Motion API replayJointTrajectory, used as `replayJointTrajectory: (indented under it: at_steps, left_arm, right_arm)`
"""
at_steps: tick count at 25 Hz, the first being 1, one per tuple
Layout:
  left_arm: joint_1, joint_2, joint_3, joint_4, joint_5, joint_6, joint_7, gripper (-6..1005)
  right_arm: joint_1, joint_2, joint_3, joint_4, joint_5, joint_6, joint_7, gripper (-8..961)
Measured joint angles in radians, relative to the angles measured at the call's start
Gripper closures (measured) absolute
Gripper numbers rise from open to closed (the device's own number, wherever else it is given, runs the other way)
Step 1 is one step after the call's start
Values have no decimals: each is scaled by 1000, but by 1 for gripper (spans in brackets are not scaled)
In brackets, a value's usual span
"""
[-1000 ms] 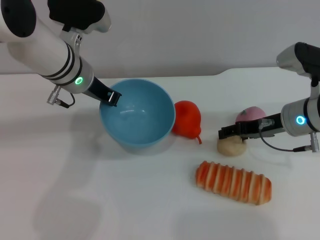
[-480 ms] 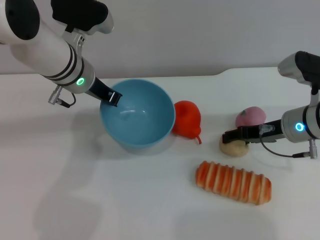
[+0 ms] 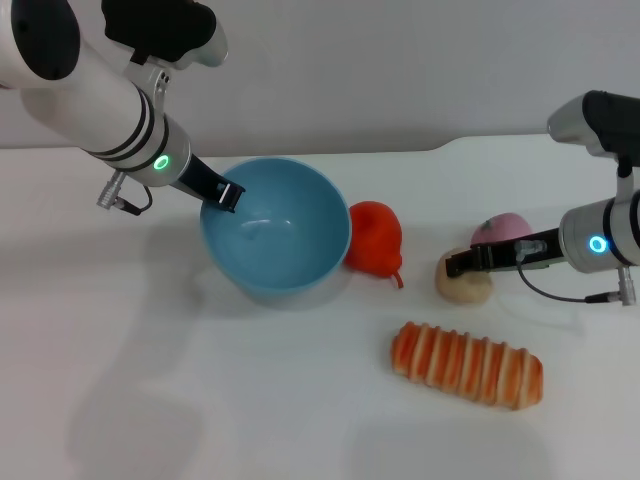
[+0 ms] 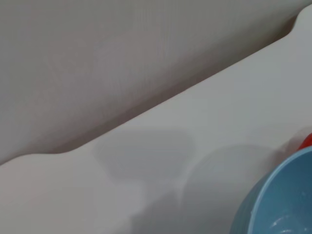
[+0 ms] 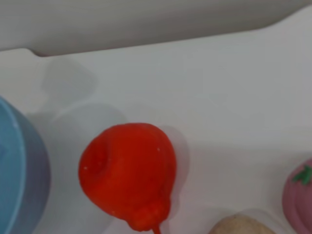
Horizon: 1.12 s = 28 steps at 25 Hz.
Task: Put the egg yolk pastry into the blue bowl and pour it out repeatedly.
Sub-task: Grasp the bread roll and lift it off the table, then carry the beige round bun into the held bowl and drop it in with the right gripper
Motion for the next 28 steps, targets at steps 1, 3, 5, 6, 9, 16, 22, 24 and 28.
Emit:
replayJointTrajectory:
  at_steps: [1,3,5,6,9,16,22,24,28]
  left_arm:
    - [0,0,0,0,0,1,0,1000]
    - [0,0,0,0,0,2,0,1000]
    - [2,0,0,0,-1,1,0,1000]
    - [4,0,-1,0,-1,1,0,1000]
    - [8,0,-1,0,-2,2,-1,1000]
    - [10,-2,-1,4,-6,6,-3,1000]
    - [8,-5,-1,14,-14,8,-3,999]
    - [8,-5,-1,14,-14,8,-3,999]
    - [7,-6,0,14,-16,12,-2,999]
  right_arm:
    - [-1,0,0,-12,0,-10,-7,565]
    - [-5,0,0,-35,0,-26,-13,581]
    - [-12,1,-1,-79,5,-54,-22,597]
    - [-12,1,-1,-79,5,-54,-22,606]
    - [-22,2,-1,-156,62,-114,-69,630]
    - [-28,2,-13,-347,184,-250,-133,697]
    - [-17,2,-85,-369,326,-245,-214,744]
    - [-5,4,-118,-346,356,-211,-235,759]
    - [36,9,-172,-259,375,-118,-242,785]
